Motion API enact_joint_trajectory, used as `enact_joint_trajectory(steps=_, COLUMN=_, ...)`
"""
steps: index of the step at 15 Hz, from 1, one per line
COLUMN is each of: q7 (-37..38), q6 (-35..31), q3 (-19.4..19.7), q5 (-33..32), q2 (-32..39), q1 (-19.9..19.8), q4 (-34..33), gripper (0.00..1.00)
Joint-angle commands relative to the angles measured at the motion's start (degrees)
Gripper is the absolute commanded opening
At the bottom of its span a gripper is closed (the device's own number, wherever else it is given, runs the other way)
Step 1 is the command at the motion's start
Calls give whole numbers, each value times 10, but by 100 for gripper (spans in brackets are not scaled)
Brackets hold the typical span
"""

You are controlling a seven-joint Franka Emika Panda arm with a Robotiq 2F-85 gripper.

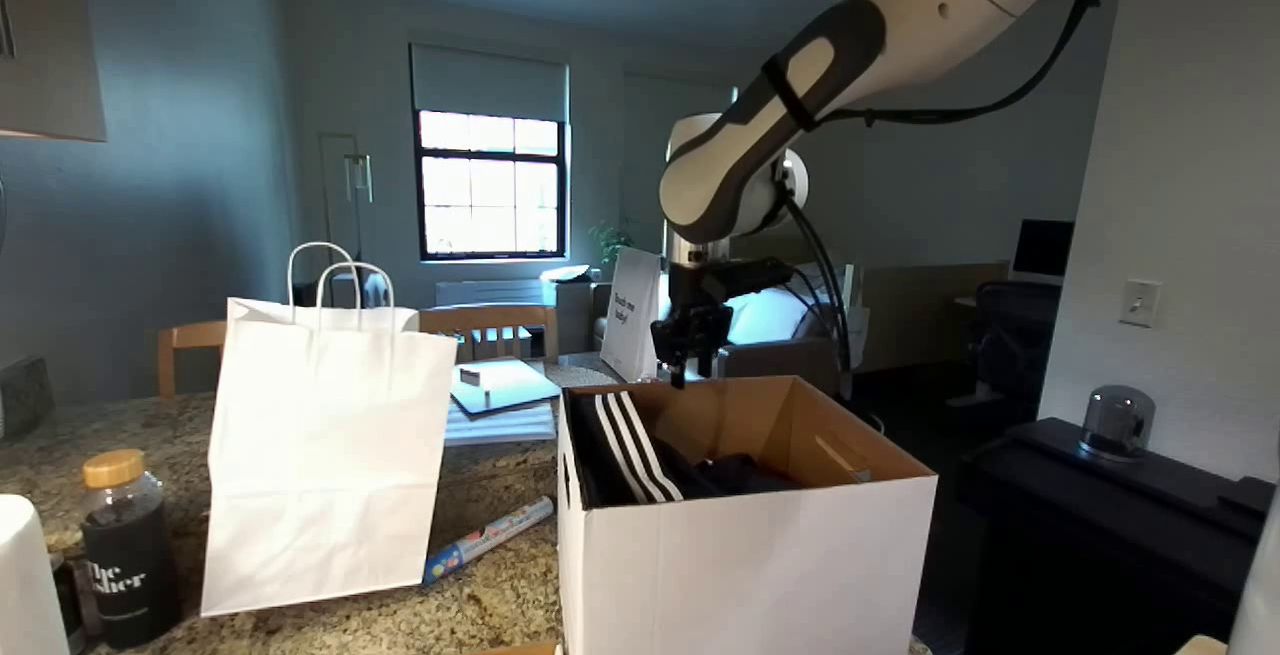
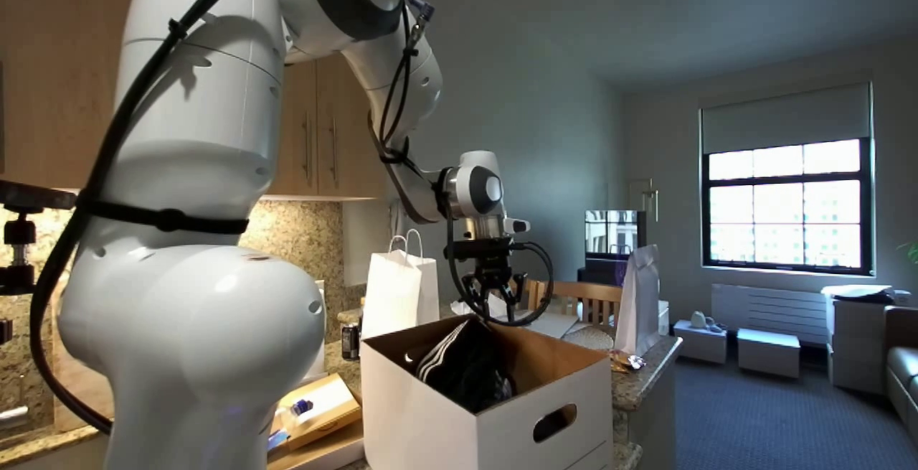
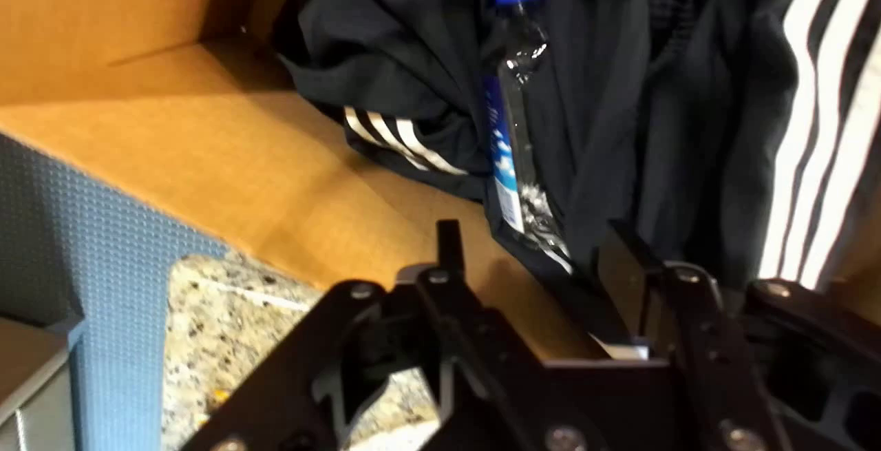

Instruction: Remove three bottles from the box

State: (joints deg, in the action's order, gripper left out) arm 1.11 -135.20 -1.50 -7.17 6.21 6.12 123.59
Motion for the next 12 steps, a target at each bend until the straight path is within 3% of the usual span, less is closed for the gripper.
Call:
enact_joint_trajectory(steps=1, q7=38, q6=34, q3=13, q5=-30, q2=57, q1=-16, q4=-12, gripper=85)
enact_joint_trajectory(steps=4, q7=33, q6=44, q3=17, q5=-33, q2=114, q1=-15, q4=-25, gripper=100)
enact_joint_trajectory(steps=12, q7=70, q6=-22, q3=35, q5=-105, q2=252, q1=35, q4=-118, gripper=100)
